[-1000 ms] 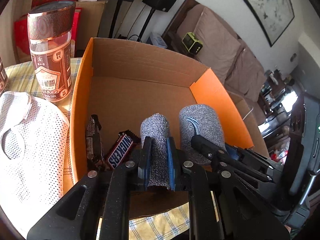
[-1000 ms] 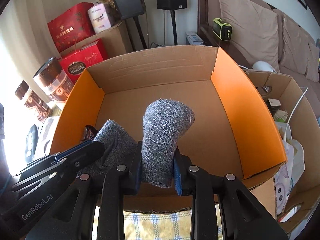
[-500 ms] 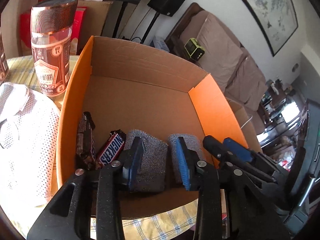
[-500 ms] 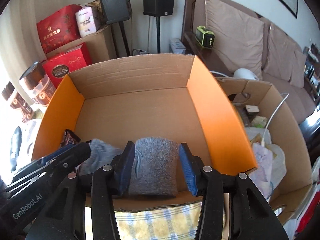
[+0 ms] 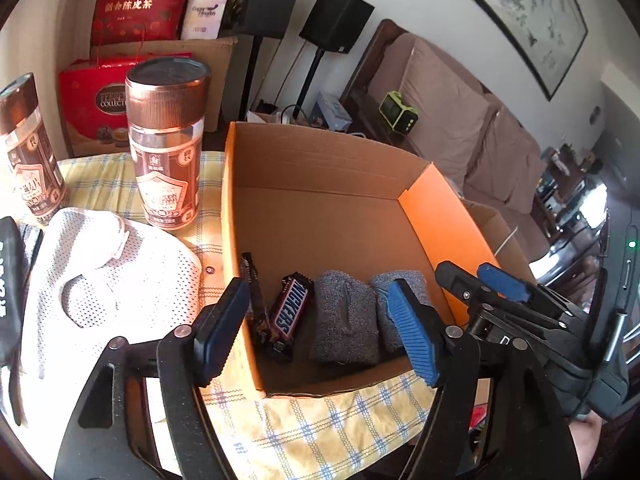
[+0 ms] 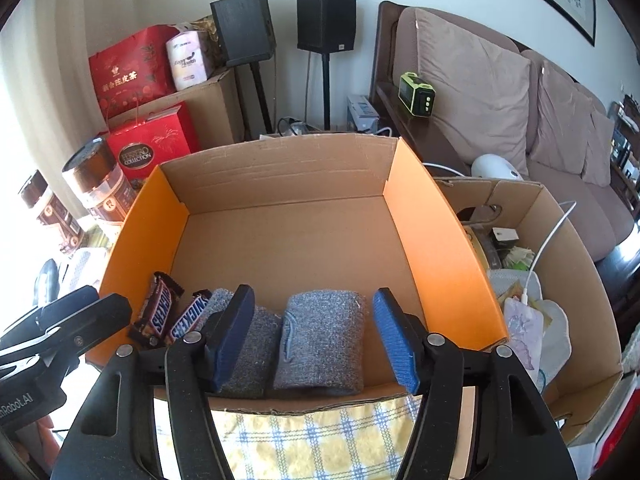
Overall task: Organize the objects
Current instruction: 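Lower both socks into the box and open both tools, then withdraw both tools from the box toward the white mesh bib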
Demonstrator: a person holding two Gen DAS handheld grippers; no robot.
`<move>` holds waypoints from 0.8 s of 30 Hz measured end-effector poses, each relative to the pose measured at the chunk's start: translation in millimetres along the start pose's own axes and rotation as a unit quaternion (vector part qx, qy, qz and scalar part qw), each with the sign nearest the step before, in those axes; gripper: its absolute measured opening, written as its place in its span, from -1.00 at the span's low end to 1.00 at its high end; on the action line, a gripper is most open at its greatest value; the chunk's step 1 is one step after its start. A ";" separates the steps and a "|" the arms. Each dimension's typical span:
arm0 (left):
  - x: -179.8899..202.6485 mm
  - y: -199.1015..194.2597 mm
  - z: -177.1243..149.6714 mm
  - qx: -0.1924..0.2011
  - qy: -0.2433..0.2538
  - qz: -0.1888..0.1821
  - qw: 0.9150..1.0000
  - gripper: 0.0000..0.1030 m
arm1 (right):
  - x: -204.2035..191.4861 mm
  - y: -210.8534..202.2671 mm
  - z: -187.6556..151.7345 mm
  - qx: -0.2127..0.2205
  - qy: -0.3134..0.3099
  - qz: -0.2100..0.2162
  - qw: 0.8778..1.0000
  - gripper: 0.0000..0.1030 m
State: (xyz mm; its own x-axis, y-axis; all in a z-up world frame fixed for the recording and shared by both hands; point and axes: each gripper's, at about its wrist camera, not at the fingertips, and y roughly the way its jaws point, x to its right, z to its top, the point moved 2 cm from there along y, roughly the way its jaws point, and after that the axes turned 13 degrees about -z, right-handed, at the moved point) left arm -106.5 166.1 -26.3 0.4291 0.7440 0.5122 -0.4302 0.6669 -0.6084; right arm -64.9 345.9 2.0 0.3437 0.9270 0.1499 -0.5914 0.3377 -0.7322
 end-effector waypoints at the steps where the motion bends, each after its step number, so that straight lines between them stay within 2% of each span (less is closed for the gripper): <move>1: -1.6 -4.6 0.6 0.003 0.003 0.005 1.000 0.43 | -2.0 -1.7 0.6 0.002 -0.001 0.002 1.000 0.35; 4: -4.7 -15.3 3.5 0.007 0.011 0.013 1.000 0.61 | -8.1 -7.6 2.1 0.007 -0.002 0.011 1.000 0.50; 6: -7.2 -23.0 4.3 0.009 0.016 0.017 1.000 0.84 | -12.0 -10.8 2.8 0.010 -0.003 0.018 1.000 0.62; 9: -10.4 -34.2 5.6 0.017 0.026 0.033 0.999 0.93 | -19.2 -14.8 3.5 0.013 -0.007 0.021 1.000 0.68; 11: -14.5 -41.2 6.5 0.019 0.025 0.039 0.999 0.97 | -24.1 -17.7 2.5 0.015 -0.009 0.022 1.000 0.74; 13: -20.3 -47.6 6.8 0.020 0.023 0.047 0.998 0.98 | -28.2 -20.8 2.3 0.018 -0.009 0.026 0.999 0.87; 14: -23.5 -50.9 6.7 0.021 0.023 0.052 0.998 0.98 | -30.4 -22.5 2.3 0.020 -0.009 0.029 0.999 1.00; 24: -55.5 -81.6 0.3 0.026 0.031 0.102 0.994 1.00 | -53.8 -33.6 0.8 0.023 -0.017 0.048 0.998 0.99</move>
State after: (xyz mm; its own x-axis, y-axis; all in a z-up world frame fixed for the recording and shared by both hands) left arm -95.5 70.4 -4.9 0.3760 0.8607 0.3431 -0.5528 0.5055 -0.6624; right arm -64.2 284.8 19.0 0.2595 0.9602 0.1033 -0.6540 0.2534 -0.7128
